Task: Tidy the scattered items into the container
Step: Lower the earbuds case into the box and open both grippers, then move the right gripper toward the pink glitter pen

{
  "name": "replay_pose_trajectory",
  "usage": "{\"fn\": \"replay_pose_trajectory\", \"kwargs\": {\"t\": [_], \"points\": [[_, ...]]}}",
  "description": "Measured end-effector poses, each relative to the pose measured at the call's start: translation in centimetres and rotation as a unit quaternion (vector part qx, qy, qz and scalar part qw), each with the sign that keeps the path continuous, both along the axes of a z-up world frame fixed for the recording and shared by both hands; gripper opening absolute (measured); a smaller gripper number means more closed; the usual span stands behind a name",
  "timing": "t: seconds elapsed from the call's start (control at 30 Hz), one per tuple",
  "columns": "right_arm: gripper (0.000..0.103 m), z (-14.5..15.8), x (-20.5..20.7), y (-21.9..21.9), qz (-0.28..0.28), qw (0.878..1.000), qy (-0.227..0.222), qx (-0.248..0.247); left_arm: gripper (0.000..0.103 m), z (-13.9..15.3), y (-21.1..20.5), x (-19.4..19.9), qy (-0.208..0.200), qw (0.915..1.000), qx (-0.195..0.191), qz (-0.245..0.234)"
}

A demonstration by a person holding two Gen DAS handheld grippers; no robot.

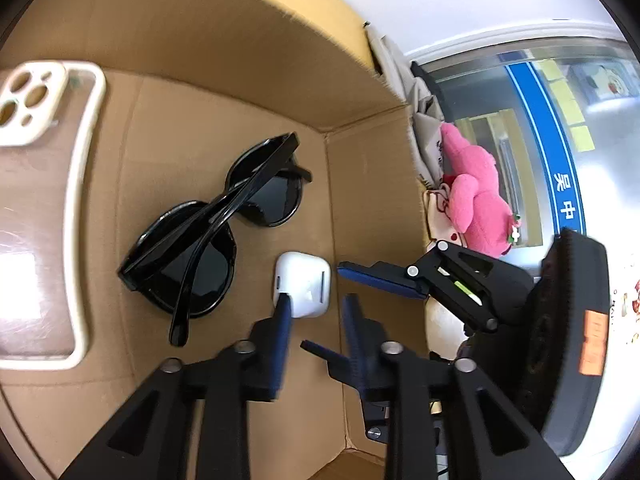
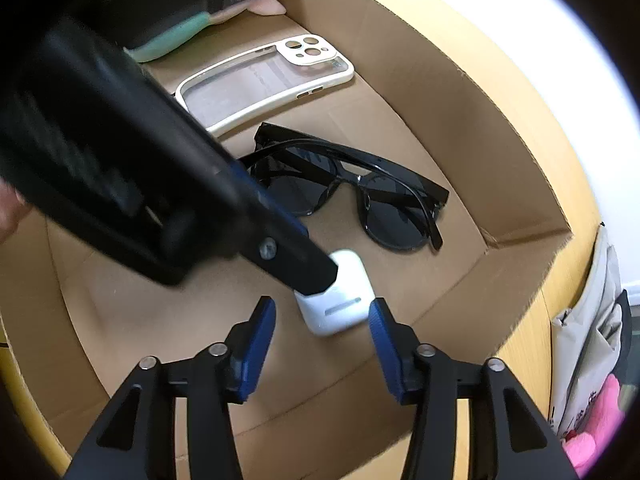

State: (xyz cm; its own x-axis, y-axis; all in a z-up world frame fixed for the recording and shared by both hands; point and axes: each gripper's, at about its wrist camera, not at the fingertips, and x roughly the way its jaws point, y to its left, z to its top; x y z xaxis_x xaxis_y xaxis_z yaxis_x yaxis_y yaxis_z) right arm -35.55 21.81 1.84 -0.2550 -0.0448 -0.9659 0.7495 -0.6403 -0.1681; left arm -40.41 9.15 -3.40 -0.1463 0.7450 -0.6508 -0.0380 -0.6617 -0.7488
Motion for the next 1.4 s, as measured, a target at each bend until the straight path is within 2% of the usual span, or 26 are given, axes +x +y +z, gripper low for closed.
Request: {"fn": "replay_pose_trajectory", "kwargs": {"t": [0.1,0.13,0.17,0.23,0.3,0.37,0.43,0.57,0.63,0.77,0.87,0.97,1.1,1.3,1.4], "points": [[0.055,2.0,1.5,0.6,-0.022,0.999,0.026,-0.017,0.048,2.4,-0.7,1.8,0.037,0.9993,-0.011,-0.006],[0.055,3.0,2.2,0.8,-0.032,0.998,0.037,-0.031,0.056,3.3,-1.1,2.5,0.050,0.9985,-0.019,-0.005],[0.056,4.4,3.3,1.0,-0.045,0.996,0.051,-0.054,0.063,4.6,-1.7,3.8,0.073,0.9967,-0.034,-0.004],[0.060,7.2,5.9,1.0,-0.073,0.989,0.082,-0.099,0.067,7.1,-3.1,6.3,0.117,0.9911,-0.062,0.005],[0.064,9.6,8.9,0.4,-0.092,0.980,0.117,-0.129,0.074,9.9,-4.7,9.7,0.163,0.9834,-0.079,0.018],[0.069,11.7,12.2,-1.0,-0.104,0.971,0.158,-0.145,0.087,11.9,-6.4,12.7,0.195,0.9759,-0.091,0.038],[0.078,14.1,15.4,-4.2,-0.113,0.959,0.188,-0.179,0.091,13.8,-8.2,16.6,0.227,0.9654,-0.112,0.064],[0.079,15.8,22.3,-7.3,-0.133,0.940,0.205,-0.236,0.094,15.5,-11.3,23.3,0.261,0.9488,-0.148,0.100],[0.079,16.0,25.5,-8.5,-0.149,0.935,0.212,-0.244,0.095,15.3,-12.7,25.9,0.259,0.9464,-0.156,0.115],[0.079,13.4,28.9,-11.0,-0.177,0.926,0.197,-0.270,0.095,13.3,-15.1,29.9,0.246,0.9428,-0.183,0.131],[0.079,11.0,30.3,-12.7,-0.194,0.925,0.183,-0.269,0.095,10.9,-16.6,31.9,0.220,0.9468,-0.192,0.135],[0.079,8.4,30.1,-13.4,-0.200,0.927,0.172,-0.267,0.095,8.8,-17.8,33.4,0.194,0.9505,-0.192,0.148],[0.079,6.4,29.7,-14.2,-0.195,0.933,0.164,-0.255,0.095,6.5,-19.2,34.2,0.161,0.9578,-0.173,0.164],[0.079,4.4,29.8,-15.6,-0.154,0.942,0.157,-0.254,0.094,3.0,-19.8,33.1,0.101,0.9675,-0.144,0.182],[0.079,2.8,29.4,-16.0,-0.135,0.944,0.138,-0.267,0.092,1.3,-19.9,32.2,0.071,0.9691,-0.141,0.190]]}}
